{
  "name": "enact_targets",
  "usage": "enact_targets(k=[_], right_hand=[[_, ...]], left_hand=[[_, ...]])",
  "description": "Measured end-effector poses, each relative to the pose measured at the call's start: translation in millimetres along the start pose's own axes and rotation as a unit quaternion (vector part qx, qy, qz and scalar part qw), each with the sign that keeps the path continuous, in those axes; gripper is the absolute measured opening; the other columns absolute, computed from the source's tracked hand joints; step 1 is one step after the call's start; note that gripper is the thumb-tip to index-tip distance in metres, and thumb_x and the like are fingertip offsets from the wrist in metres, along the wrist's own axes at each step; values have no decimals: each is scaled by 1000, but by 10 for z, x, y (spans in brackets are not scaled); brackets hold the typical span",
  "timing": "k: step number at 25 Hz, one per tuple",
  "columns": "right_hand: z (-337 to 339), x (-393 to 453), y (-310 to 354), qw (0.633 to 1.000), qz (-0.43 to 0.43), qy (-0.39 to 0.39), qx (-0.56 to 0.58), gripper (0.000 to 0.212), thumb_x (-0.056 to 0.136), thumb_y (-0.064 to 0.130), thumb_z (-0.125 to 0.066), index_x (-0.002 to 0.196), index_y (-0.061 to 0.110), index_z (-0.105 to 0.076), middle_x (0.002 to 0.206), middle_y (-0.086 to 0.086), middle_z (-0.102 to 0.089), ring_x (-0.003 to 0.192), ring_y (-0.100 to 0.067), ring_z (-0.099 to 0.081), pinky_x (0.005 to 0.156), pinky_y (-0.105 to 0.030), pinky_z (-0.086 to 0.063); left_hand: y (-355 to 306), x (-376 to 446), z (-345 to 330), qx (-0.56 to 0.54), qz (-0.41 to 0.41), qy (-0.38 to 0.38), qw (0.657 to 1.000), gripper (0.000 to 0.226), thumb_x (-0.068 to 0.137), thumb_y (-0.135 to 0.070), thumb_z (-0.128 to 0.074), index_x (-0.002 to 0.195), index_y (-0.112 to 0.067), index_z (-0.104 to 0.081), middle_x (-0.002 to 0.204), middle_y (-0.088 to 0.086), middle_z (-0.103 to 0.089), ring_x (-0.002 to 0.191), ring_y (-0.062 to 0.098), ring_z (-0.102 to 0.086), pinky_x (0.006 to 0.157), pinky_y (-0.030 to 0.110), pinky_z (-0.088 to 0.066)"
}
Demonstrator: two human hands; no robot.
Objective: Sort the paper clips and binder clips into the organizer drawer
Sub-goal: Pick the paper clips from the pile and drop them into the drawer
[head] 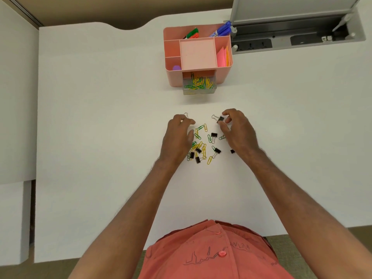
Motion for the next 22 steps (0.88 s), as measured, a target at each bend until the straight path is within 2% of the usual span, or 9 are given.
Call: enact_targets(k=[3,6,9,14,18,22], right_hand=[[-40,-173,113,993,106,38,-22,34,92,8,-59,119,28,-61,113,6,-56,100,-12,-53,75,-31,-48],[-213,-310,101,977,162,96,-104,49,85,-4,-58,125,24,-66,123,1,-57,108,-22,-52,75,-37,-52],[-265,-298,57,974,152,107,-132,41,88,-4,-59,118,21,-68,119,0,-60,106,-25,-53,77,-41,-53],[-189,-294,75,971,160,120,-134,30,91,2,-59,113,20,-65,113,0,-58,106,-24,-54,79,-39,-50],[24,-237,80,993,103,40,-51,24,93,19,-61,116,26,-62,111,6,-57,104,-13,-53,74,-29,-45],[55,-23,-17,999,26,6,-36,20,97,22,-58,116,27,-61,110,3,-57,106,-18,-56,77,-36,-51]], left_hand=[[-49,-255,-74,27,4,49,998,22,94,-29,-64,115,-21,-64,112,0,-59,107,20,-55,82,35,-50],[-51,-457,-233,75,17,78,994,34,89,-37,-71,117,-20,-62,110,1,-59,103,23,-55,78,36,-49],[-80,-528,-316,103,8,69,992,37,86,-37,-75,114,-17,-62,108,3,-59,99,26,-57,76,39,-51],[-123,-509,-344,123,-1,61,990,24,88,-31,-72,104,-16,-64,103,3,-60,94,25,-58,71,36,-47],[-118,-513,-336,116,-3,49,992,13,88,-21,-64,100,-16,-63,98,1,-61,86,23,-58,65,35,-47],[-86,-545,-362,111,-3,66,992,20,90,-18,-60,110,-17,-62,105,0,-62,92,22,-59,71,38,-51]])
Point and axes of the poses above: each hand's wrist, its own x-axis towards the middle knuckle, its own z-axis out of the back of the hand, y = z × x, the point moved 5 cm from there along x, towards the middle knuckle
